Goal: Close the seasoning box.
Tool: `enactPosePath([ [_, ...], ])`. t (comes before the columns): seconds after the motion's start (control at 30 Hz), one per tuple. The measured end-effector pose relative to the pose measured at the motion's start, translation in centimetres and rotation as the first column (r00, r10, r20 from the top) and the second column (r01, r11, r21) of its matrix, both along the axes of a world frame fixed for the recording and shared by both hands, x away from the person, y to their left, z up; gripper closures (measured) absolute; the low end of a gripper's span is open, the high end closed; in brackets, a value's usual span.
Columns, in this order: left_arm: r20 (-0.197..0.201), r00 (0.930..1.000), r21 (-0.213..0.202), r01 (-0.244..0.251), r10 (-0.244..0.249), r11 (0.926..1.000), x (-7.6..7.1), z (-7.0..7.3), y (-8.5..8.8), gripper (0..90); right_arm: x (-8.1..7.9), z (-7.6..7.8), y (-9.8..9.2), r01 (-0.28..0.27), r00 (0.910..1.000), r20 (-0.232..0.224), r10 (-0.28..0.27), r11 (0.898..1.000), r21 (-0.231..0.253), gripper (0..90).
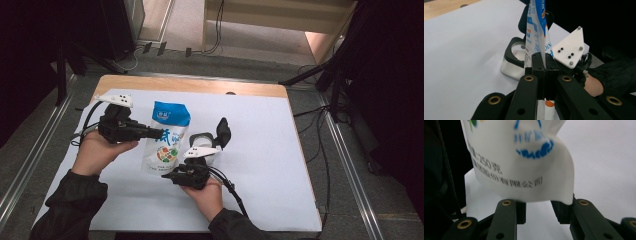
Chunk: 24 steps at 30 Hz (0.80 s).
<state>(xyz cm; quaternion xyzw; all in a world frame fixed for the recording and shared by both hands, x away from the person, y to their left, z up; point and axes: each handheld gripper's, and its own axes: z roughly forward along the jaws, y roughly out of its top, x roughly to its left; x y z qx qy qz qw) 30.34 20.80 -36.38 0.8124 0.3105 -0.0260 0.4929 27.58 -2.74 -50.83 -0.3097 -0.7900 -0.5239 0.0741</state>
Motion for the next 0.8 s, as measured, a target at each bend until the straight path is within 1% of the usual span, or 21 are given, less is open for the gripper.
enactPosePath([
  [0.1, 0.021, 0.9997, 0.0, -0.016, 0.016, 0.9999, -0.3, 0.4, 0.2, 90.0, 0.1, -0.2, 0.0, -0.009, 0.9999, 0.005, 0.009, 0.999, -0.034, 67.7],
  [0.13, 0.025, 0.9995, 0.002, -0.02, 0.02, 0.9998, -0.4, 0.5, 0.3, 90.0, 0.1, -0.2, 0.0, -0.008, 1.0, 0.001, 0.008, 0.999, -0.04, 67.6],
  [0.17, 0.03, 0.9992, 0.005, -0.025, 0.025, 0.9997, -0.4, 0.6, 0.4, 90.0, 0.1, -0.3, 0.0, -0.011, 0.9999, 0.005, 0.012, 0.999, -0.046, 67.5],
  [0.23, 0.036, 0.9987, -0.003, -0.035, 0.035, 0.9994, -0.4, 0.7, 0.6, 90.0, 0.1, -0.2, 0.0, -0.015, 0.9998, 0.015, 0.016, 0.999, -0.047, 66.9],
  [0.33, 0.049, 0.9972, 0.009, -0.057, 0.057, 0.9983, -0.3, 0.6, 1.0, 90.0, 0.0, -0.1, 0.0, -0.016, 0.9997, 0.019, 0.017, 0.999, -0.05, 66.1],
  [0.47, 0.05, 0.9958, 0.015, -0.078, 0.077, 0.9969, 0.1, 0.3, 1.4, 90.0, 0.0, 0.2, -0.3, -0.013, 0.9996, 0.023, 0.014, 0.999, -0.044, 64.9],
  [0.6, 0.056, 0.9924, 0.032, -0.112, 0.11, 0.9932, 0.5, 0.0, 1.7, 90.0, -0.2, 0.7, -0.6, -0.013, 0.9994, 0.032, 0.014, 0.999, -0.04, 64.1],
  [0.63, 0.055, 0.9912, 0.032, -0.122, 0.12, 0.992, 0.6, -0.1, 1.7, 90.0, -0.2, 0.8, -0.6, -0.016, 0.999, 0.041, 0.018, 0.999, -0.039, 63.9],
  [0.7, 0.056, 0.9897, 0.033, -0.134, 0.132, 0.9905, 0.8, -0.2, 1.9, 90.0, -0.4, 0.9, -0.7, -0.019, 0.9981, 0.057, 0.022, 0.999, -0.051, 63.1],
  [0.8, 0.049, 0.9887, 0.027, -0.143, 0.142, 0.9893, 1.2, -0.4, 2.2, 90.0, -0.6, 1.2, -1.0, -0.024, 0.9971, 0.07, 0.028, 0.998, -0.064, 62.3],
])
